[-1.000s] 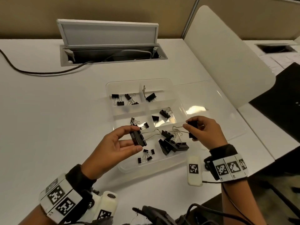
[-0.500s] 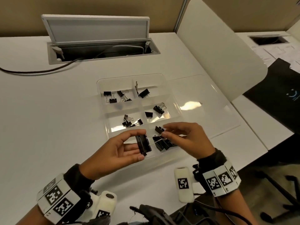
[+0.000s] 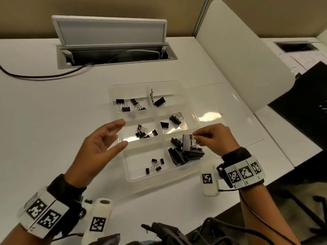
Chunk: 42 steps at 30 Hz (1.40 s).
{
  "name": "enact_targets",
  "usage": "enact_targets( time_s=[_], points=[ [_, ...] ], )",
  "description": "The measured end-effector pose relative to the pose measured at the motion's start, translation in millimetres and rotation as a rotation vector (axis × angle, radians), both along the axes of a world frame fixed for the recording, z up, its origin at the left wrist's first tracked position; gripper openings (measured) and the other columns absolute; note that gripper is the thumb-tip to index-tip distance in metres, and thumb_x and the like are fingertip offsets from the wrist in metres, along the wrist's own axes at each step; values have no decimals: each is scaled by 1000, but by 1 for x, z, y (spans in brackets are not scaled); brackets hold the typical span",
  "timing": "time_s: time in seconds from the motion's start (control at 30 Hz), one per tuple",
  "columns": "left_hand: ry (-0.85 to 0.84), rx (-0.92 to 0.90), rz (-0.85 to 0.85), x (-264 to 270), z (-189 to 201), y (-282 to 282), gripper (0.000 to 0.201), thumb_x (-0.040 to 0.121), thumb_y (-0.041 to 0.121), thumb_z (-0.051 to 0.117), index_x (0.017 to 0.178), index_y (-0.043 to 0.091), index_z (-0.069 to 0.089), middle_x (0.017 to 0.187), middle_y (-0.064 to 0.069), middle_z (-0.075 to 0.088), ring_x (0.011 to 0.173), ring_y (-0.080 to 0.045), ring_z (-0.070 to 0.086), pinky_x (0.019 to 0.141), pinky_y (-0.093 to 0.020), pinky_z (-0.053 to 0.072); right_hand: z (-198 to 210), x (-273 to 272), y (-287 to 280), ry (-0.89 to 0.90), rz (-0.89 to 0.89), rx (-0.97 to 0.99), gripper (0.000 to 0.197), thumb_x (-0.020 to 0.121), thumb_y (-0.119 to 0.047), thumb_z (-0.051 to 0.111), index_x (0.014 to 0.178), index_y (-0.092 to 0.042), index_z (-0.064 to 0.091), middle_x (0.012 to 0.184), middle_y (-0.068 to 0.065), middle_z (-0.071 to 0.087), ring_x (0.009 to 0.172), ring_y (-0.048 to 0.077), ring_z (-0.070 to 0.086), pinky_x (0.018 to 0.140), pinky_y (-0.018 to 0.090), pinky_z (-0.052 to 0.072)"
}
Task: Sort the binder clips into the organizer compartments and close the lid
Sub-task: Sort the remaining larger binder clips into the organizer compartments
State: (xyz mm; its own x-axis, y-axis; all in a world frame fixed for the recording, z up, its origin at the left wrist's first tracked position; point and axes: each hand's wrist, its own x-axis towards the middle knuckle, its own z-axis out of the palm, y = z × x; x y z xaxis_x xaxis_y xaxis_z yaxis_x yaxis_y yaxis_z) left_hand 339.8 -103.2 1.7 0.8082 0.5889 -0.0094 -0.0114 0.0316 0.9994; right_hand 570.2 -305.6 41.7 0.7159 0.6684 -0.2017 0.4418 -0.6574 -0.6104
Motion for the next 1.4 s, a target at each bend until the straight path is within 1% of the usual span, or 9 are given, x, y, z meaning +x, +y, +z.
enact_targets(
  time_s=[0.17, 0.43, 0.7, 0.83, 0.93, 1.0, 1.1, 1.27, 1.4],
  points=[
    [159, 38, 183, -7, -10, 10, 53, 75, 7, 71, 117, 34, 54, 96, 7, 53, 86, -12, 58, 74, -14, 51, 8, -1, 10, -269, 91, -161, 20, 85, -19, 63, 103, -16, 71, 105, 1, 71, 88, 10, 62, 92, 27, 47],
    [342, -132, 8, -7, -21, -3, 62, 79, 13, 69, 128, 37, 38, 103, 0, 51, 88, -19, 62, 88, -36, 49, -10, -20, 49, -160, 455, -413, 27, 88, -28, 58, 110, -15, 67, 108, 3, 69, 88, 15, 61, 82, 24, 46],
    [335, -197, -40, -8, -24, -4, 70, 76, 18, 74, 133, 31, 36, 109, -9, 54, 78, -9, 69, 78, -24, 51, -19, -14, 51, -268, 386, -464, 21, 85, -26, 61, 104, -22, 69, 102, 0, 70, 92, 18, 64, 81, 30, 53],
    [318, -214, -58, -9, -25, -2, 89, 56, 48, 82, 131, 36, 36, 106, -6, 55, 79, -9, 70, 73, -21, 51, -12, -16, 49, -225, 383, -396, 21, 83, -21, 64, 103, -22, 69, 94, -3, 72, 89, 12, 66, 79, 26, 53],
    [304, -225, -57, -9, -26, -2, 74, 71, 24, 77, 133, 32, 37, 108, -11, 54, 77, -8, 69, 69, -18, 54, 7, -12, 46, -9, 340, -285, 18, 77, -14, 70, 94, -20, 71, 72, -11, 70, 73, 5, 68, 77, 25, 55],
    [295, -234, -73, -9, -28, -2, 79, 65, 31, 82, 131, 33, 39, 106, -10, 55, 78, -9, 69, 66, -15, 53, 28, -5, 46, 169, 280, -167, 20, 75, -9, 72, 93, -17, 69, 60, -14, 68, 58, 0, 66, 63, 17, 53],
    [297, -230, -75, -9, -29, -2, 72, 73, 22, 78, 132, 33, 39, 105, -10, 55, 79, -10, 69, 66, -15, 53, 56, 13, 56, 168, 201, 9, 22, 75, -10, 72, 94, -21, 68, 64, -15, 71, 59, 0, 66, 50, 10, 46],
    [287, -225, -78, -10, -30, -2, 68, 78, 11, 69, 134, 33, 37, 104, -10, 55, 79, -11, 69, 67, -15, 54, 52, 45, 103, -18, 76, 143, 24, 76, -9, 72, 98, -16, 69, 76, -4, 71, 60, -2, 62, 52, 6, 46],
    [278, -245, -89, -11, -31, -1, 80, 67, 30, 75, 137, 33, 35, 104, -8, 56, 85, -14, 70, 73, -21, 55, 24, 59, 140, -135, 54, 88, 21, 76, -11, 72, 97, -15, 71, 88, 5, 73, 65, 5, 60, 80, 28, 55]
  ],
)
